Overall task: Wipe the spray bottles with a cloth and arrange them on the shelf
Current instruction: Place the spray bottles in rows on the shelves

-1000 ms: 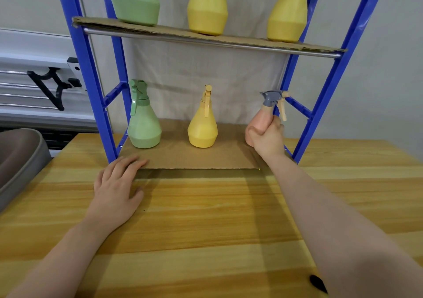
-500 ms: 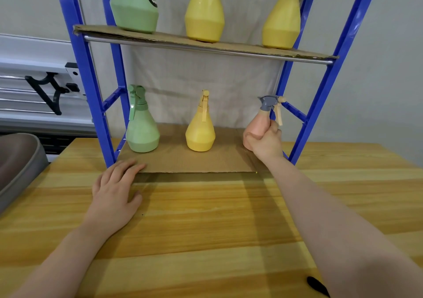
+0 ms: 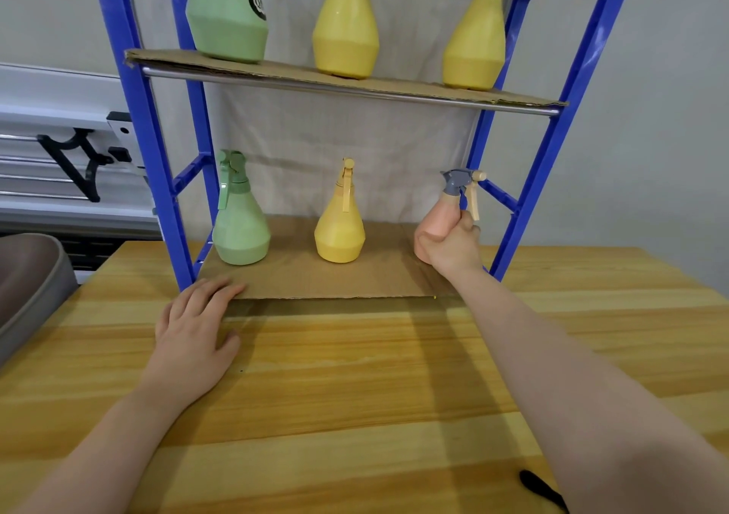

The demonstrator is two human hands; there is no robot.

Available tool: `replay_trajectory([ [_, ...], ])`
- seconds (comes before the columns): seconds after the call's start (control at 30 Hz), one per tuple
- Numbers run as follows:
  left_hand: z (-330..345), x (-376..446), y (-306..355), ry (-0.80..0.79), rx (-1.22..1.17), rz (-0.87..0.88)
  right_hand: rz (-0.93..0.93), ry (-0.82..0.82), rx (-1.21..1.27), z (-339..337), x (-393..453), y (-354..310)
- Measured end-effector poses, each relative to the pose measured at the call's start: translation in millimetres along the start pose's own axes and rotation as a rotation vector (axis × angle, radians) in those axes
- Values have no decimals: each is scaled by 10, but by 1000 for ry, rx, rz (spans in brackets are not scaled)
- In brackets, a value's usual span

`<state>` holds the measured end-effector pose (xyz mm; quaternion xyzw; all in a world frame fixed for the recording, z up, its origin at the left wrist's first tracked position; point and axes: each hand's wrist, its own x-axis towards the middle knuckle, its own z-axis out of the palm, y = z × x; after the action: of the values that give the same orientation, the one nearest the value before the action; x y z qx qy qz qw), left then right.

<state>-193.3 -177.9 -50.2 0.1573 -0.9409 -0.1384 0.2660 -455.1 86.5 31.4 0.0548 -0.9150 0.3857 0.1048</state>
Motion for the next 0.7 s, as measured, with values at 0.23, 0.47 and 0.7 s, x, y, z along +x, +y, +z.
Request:
replay_trajectory([
  [0.23,28,15,-8,49,-32,-86,79,-77,98,-120,-183,80],
  [0.47,9,17,-2,149,-59,-196,47,-149,56,-215,-490,172],
  [0.7,-14,-8,8,88,-113,-209,-97,-220,14,-314,-982,-193],
])
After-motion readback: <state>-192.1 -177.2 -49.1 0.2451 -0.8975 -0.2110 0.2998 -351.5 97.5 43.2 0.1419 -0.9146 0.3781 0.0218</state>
